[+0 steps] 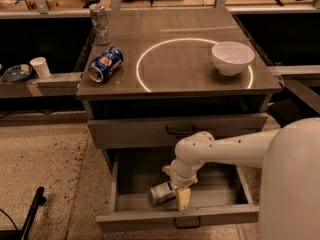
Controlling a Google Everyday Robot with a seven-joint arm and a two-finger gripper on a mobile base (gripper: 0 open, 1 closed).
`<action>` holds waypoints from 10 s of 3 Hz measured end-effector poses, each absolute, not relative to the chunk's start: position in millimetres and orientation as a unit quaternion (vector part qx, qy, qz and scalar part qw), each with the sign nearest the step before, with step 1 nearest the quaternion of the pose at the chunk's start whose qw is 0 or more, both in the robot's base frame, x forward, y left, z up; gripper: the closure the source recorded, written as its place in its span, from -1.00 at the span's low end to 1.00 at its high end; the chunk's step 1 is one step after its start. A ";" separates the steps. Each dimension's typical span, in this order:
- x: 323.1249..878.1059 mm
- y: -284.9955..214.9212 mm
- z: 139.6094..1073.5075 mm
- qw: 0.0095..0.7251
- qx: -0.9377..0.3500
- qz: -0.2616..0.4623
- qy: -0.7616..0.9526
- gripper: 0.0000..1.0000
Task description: Pick blue plastic bottle from middle drawer and place on counter
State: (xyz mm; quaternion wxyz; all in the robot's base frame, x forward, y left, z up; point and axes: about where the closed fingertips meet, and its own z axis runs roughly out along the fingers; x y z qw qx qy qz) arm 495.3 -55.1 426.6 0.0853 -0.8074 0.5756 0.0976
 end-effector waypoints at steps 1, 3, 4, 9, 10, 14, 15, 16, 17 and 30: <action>499.3 -53.6 416.0 0.090 -0.807 0.087 0.577 -0.45; 501.3 -55.0 422.0 0.090 -0.807 0.081 0.577 -0.46; 502.3 -55.7 424.8 0.090 -0.808 0.080 0.577 -0.44; 512.8 -67.4 425.1 0.089 -0.811 0.057 0.576 -0.04; 518.9 -66.5 416.3 0.086 -0.811 0.057 0.576 -0.04; 532.7 -56.6 385.2 0.085 -0.805 0.057 0.584 0.38; 523.7 -52.3 397.4 0.100 -0.801 0.072 0.586 0.83; 505.7 -51.5 455.8 0.157 -0.780 0.107 0.597 1.00; 493.0 -72.1 527.6 0.181 -0.705 0.141 0.671 1.00; 729.8 -86.1 898.1 0.239 -0.594 0.052 0.767 -1.00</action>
Offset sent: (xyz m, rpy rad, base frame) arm 0.0170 -0.0081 -0.0074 -0.0316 -0.0669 -0.0044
